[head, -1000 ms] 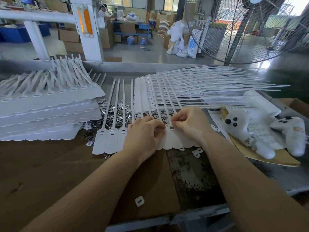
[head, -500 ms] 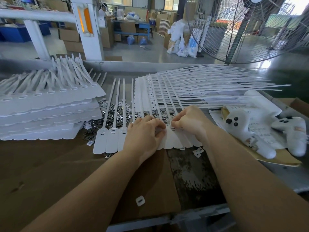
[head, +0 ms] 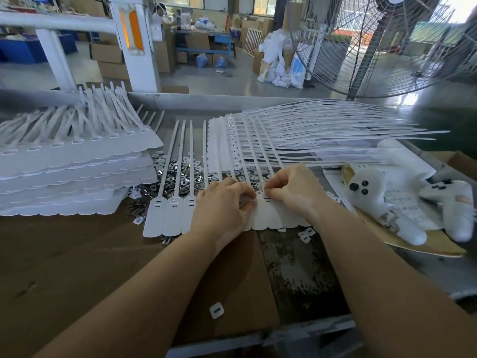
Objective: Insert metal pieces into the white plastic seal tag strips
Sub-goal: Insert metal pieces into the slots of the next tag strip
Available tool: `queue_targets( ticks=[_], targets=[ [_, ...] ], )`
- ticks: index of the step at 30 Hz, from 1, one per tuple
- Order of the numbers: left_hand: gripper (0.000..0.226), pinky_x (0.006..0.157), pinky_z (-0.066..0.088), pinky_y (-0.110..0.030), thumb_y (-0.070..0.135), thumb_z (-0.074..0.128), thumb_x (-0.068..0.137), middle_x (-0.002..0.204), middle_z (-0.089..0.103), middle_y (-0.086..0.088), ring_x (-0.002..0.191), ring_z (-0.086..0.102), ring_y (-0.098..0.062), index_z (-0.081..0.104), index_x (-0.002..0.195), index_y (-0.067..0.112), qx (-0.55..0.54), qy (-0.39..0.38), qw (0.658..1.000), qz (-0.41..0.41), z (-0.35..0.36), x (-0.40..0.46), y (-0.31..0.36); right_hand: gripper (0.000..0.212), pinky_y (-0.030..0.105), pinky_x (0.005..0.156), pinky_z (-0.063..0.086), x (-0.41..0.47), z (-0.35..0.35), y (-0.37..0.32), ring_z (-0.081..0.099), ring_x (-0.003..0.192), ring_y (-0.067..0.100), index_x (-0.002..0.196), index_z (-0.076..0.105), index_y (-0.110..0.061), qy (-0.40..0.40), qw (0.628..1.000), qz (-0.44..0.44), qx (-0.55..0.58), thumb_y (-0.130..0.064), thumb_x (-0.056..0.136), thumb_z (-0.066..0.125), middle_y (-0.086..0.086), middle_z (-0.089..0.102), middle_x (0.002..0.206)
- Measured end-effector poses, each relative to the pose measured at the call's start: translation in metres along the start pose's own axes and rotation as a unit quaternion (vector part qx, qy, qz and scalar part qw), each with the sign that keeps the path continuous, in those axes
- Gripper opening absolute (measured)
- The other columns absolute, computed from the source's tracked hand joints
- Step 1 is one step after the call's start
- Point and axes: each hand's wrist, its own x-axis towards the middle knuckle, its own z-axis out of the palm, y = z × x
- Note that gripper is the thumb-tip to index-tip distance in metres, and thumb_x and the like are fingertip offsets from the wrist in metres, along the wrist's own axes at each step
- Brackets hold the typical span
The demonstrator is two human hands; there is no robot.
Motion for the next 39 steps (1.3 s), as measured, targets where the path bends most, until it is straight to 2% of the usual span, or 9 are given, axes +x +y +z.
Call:
queue_targets(
  ticks=[5, 8, 13, 19, 26, 29, 33, 36, 39],
  targets=[
    [0.016, 0.093, 0.027, -0.032, 0.039, 0.055, 0.089, 0.105, 0.054, 0.014, 0.107, 0.043, -0.014, 0.063, 0.103, 0.038, -0.004, 0.002, 1.0, -0.004, 0.0, 0.001, 0.0, 0.007, 0.016, 0.06, 0.039, 0.002, -0.003, 0.001, 0.053, 0.072, 0.0, 0.083, 0.07, -0.016, -0.04, 0.998, 0.022, 0.044, -0.015, 0.087, 0.064, -0.014, 0.057, 0.074],
    [0.016, 0.094, 0.028, -0.032, 0.04, 0.055, 0.088, 0.105, 0.054, 0.013, 0.107, 0.043, -0.014, 0.063, 0.102, 0.037, -0.005, 0.004, 1.0, -0.004, 0.001, 0.0, 0.0, 0.008, 0.016, 0.057, 0.037, 0.004, -0.005, 0.0, 0.053, 0.071, 0.001, 0.088, 0.071, -0.012, -0.055, 0.996, 0.036, 0.056, -0.014, 0.087, 0.063, -0.011, 0.058, 0.076],
    [0.017, 0.095, 0.028, -0.033, 0.041, 0.055, 0.088, 0.106, 0.054, 0.013, 0.107, 0.043, -0.014, 0.063, 0.103, 0.038, -0.002, 0.004, 1.0, -0.005, 0.001, 0.0, 0.001, 0.007, 0.026, 0.075, 0.043, 0.006, -0.003, -0.003, 0.055, 0.08, 0.009, 0.086, 0.071, -0.014, -0.064, 0.997, 0.048, 0.015, -0.014, 0.086, 0.065, -0.004, 0.06, 0.083],
    [0.017, 0.096, 0.028, -0.033, 0.041, 0.055, 0.088, 0.108, 0.054, 0.013, 0.108, 0.043, -0.014, 0.062, 0.104, 0.038, -0.002, -0.001, 1.0, -0.006, 0.0, 0.0, 0.0, 0.02, 0.028, 0.079, 0.043, 0.005, -0.004, -0.008, 0.054, 0.084, 0.01, 0.066, 0.064, -0.022, -0.07, 0.995, 0.072, 0.03, -0.011, 0.081, 0.07, -0.012, 0.055, 0.074],
    [0.017, 0.094, 0.027, -0.031, 0.042, 0.055, 0.088, 0.108, 0.054, 0.013, 0.108, 0.043, -0.014, 0.063, 0.103, 0.038, -0.003, -0.007, 1.0, -0.008, -0.001, 0.0, 0.0, 0.022, 0.029, 0.081, 0.048, 0.005, -0.007, -0.018, 0.058, 0.089, 0.016, 0.068, 0.057, -0.019, -0.056, 0.991, 0.119, 0.032, -0.011, 0.075, 0.076, -0.001, 0.058, 0.088],
    [0.016, 0.094, 0.027, -0.031, 0.042, 0.056, 0.088, 0.104, 0.053, 0.015, 0.107, 0.043, -0.013, 0.062, 0.102, 0.038, -0.01, -0.014, 1.0, -0.012, -0.002, 0.0, 0.0, 0.023, 0.028, 0.078, 0.046, 0.006, -0.008, -0.019, 0.056, 0.087, 0.016, 0.068, 0.057, -0.019, -0.052, 0.99, 0.124, 0.032, -0.011, 0.074, 0.077, 0.0, 0.058, 0.087],
    [0.014, 0.097, 0.035, -0.035, 0.037, 0.055, 0.089, 0.094, 0.047, 0.017, 0.105, 0.046, -0.014, 0.065, 0.1, 0.037, -0.046, -0.027, 0.998, -0.018, -0.007, 0.002, 0.002, 0.019, 0.034, 0.085, 0.05, 0.005, -0.007, -0.012, 0.059, 0.089, 0.016, 0.071, 0.06, -0.021, -0.056, 0.992, 0.107, 0.045, -0.014, 0.076, 0.076, -0.002, 0.061, 0.087],
    [0.013, 0.097, 0.039, -0.043, 0.031, 0.057, 0.089, 0.096, 0.054, 0.012, 0.104, 0.051, -0.016, 0.067, 0.096, 0.034, -0.088, -0.037, 0.995, -0.034, -0.012, 0.003, 0.006, 0.01, 0.026, 0.072, 0.048, 0.003, -0.008, -0.005, 0.059, 0.081, 0.011, 0.078, 0.062, -0.023, -0.055, 0.991, 0.087, 0.08, -0.018, 0.082, 0.07, -0.005, 0.062, 0.083],
    [0.01, 0.097, 0.03, -0.035, 0.032, 0.06, 0.087, 0.095, 0.054, 0.017, 0.104, 0.049, -0.012, 0.067, 0.093, 0.037, -0.032, -0.032, 0.999, -0.006, -0.015, 0.0, 0.017, 0.008, 0.021, 0.061, 0.043, 0.002, -0.012, -0.002, 0.057, 0.072, 0.009, 0.081, 0.063, -0.024, -0.06, 0.987, 0.095, 0.112, -0.02, 0.088, 0.064, -0.003, 0.063, 0.079]
  ],
)
